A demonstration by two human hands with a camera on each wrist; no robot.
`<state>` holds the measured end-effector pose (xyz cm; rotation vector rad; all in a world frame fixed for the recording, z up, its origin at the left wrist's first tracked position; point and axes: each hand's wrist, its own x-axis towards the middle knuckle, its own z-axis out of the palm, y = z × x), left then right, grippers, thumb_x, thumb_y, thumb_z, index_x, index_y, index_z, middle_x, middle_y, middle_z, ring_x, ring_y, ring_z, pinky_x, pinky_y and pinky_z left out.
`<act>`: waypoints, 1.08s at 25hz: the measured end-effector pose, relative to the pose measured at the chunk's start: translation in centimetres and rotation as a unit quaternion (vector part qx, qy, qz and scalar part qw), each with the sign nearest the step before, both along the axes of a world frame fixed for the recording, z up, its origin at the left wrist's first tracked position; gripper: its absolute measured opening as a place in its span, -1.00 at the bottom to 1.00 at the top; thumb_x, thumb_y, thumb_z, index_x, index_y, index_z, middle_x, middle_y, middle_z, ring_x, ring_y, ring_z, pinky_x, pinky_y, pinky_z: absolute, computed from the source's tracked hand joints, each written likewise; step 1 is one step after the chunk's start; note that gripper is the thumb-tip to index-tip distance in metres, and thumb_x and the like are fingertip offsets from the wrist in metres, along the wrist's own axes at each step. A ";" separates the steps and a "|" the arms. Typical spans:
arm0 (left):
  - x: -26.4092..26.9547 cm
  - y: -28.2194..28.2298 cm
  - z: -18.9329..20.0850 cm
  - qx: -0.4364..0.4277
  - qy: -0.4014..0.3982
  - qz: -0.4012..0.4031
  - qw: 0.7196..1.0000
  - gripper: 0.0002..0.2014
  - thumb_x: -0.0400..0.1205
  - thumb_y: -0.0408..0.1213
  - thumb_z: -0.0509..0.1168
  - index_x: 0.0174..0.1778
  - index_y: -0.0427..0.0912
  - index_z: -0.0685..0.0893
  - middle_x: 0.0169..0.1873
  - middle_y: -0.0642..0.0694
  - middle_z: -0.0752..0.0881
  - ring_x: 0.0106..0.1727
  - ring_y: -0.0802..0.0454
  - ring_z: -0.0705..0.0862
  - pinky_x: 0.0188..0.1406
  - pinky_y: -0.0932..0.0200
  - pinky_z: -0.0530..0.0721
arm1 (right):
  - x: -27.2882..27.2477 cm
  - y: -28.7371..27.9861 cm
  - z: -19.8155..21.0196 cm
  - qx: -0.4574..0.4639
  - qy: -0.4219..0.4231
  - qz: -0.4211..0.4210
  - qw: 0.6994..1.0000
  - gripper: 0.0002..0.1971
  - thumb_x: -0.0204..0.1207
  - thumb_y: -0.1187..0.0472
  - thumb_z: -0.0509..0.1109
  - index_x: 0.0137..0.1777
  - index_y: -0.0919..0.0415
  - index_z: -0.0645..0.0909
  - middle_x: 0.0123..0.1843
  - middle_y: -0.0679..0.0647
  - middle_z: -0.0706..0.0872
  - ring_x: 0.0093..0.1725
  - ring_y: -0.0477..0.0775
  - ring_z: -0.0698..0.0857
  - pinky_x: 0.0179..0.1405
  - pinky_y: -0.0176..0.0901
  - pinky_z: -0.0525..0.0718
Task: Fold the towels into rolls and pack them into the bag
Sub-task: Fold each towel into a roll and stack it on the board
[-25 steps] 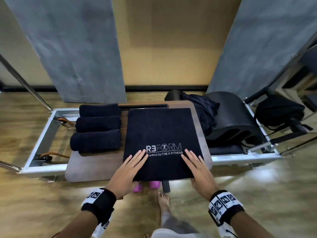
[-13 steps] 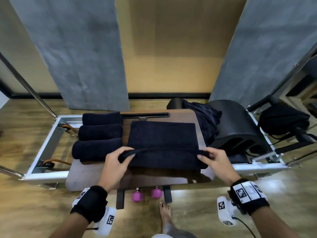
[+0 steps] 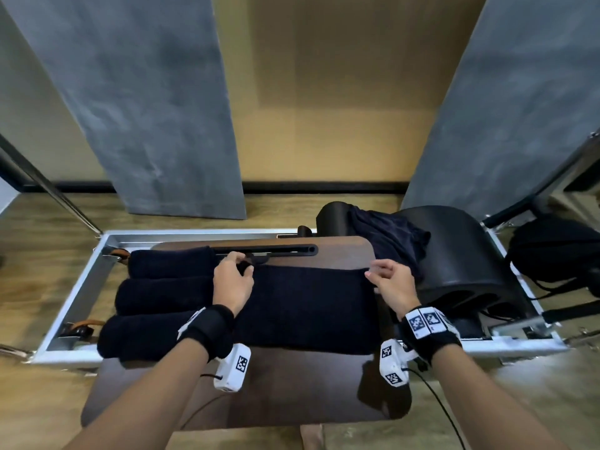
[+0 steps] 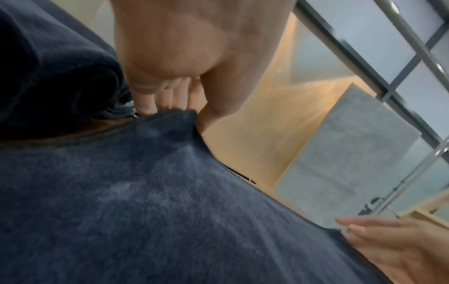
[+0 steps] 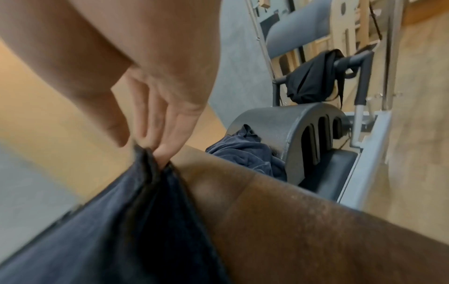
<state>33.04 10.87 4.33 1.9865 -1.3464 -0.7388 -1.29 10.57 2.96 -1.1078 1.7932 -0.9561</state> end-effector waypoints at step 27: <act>-2.6 21.1 -6.0 -0.069 -0.250 -0.385 0.886 -0.31 0.87 0.24 0.00 0.88 -0.01 0.16 0.88 0.11 -0.03 0.87 0.18 -0.21 0.87 -0.10 -0.20 | 7.5 21.0 -2.2 -0.141 0.240 0.374 0.885 -0.65 0.58 0.23 0.41 0.35 0.09 0.71 0.27 -0.07 0.59 0.28 -0.05 0.60 0.24 -0.17 0.65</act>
